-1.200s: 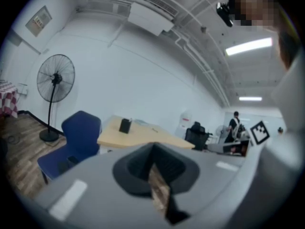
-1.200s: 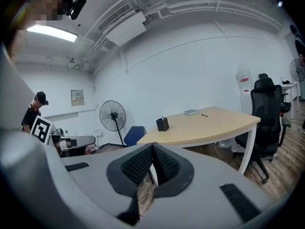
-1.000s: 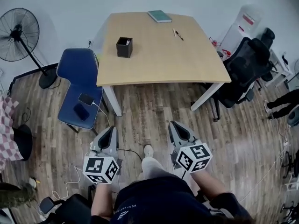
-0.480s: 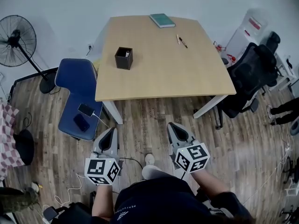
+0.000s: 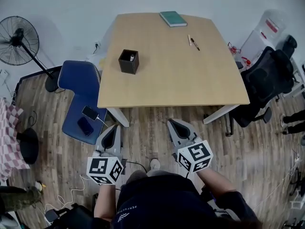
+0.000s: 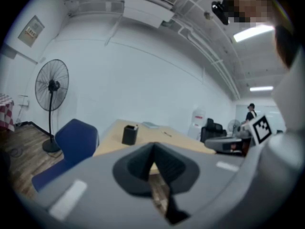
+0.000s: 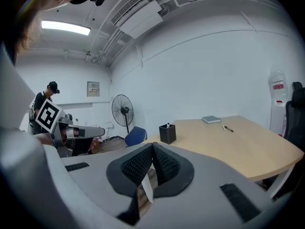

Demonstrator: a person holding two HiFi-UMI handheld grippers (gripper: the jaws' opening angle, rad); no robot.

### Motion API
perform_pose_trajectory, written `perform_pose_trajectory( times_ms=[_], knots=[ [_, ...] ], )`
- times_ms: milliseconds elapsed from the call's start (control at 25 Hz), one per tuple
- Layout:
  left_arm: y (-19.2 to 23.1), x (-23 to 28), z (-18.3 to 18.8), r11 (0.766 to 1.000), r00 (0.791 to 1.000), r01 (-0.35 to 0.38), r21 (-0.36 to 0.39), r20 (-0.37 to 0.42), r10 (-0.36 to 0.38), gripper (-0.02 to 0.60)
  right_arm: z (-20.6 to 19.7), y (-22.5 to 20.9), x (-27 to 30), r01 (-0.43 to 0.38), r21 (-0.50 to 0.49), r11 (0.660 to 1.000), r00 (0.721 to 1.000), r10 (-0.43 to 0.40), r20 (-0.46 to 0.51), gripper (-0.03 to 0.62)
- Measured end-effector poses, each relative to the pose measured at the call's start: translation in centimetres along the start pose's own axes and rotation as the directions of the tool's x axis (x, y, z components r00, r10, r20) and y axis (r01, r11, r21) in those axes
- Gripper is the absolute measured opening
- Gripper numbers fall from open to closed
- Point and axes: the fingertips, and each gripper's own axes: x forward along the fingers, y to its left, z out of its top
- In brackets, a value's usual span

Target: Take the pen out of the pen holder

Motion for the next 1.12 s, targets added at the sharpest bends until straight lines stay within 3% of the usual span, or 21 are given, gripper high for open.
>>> perform_pose_trajectory(
  times_ms=[280, 640, 880, 1120],
  knots=[
    [0.6, 1.7, -0.2, 1.000, 1.000, -0.007, -0.021, -0.015, 0.007, 0.005, 0.4, -0.5, 2.9, -0.083, -0.004, 0.997, 0.996, 0.083, -0.013, 0.002],
    [2.4, 6.3, 0.5, 1.000, 1.000, 0.013, 0.005, -0.028, -0.013, 0.005, 1.4, -1.5, 6.4, -0.127, 0.005, 0.992, 0.992, 0.127, -0.013, 0.022],
    [4.0, 10.9, 2.0, 0.998, 0.998, 0.054, 0.042, -0.029, -0.053, 0.005, 3.1, -3.2, 10.2, -0.117, -0.006, 0.993, 0.993, 0.117, -0.003, 0.075],
    [7.6, 14.8, 2.6, 0.995, 0.994, 0.090, 0.030, -0.067, -0.088, 0.005, 4.6, -4.1, 15.5, -0.098, 0.002, 0.995, 0.995, 0.098, -0.008, 0.100]
  ],
)
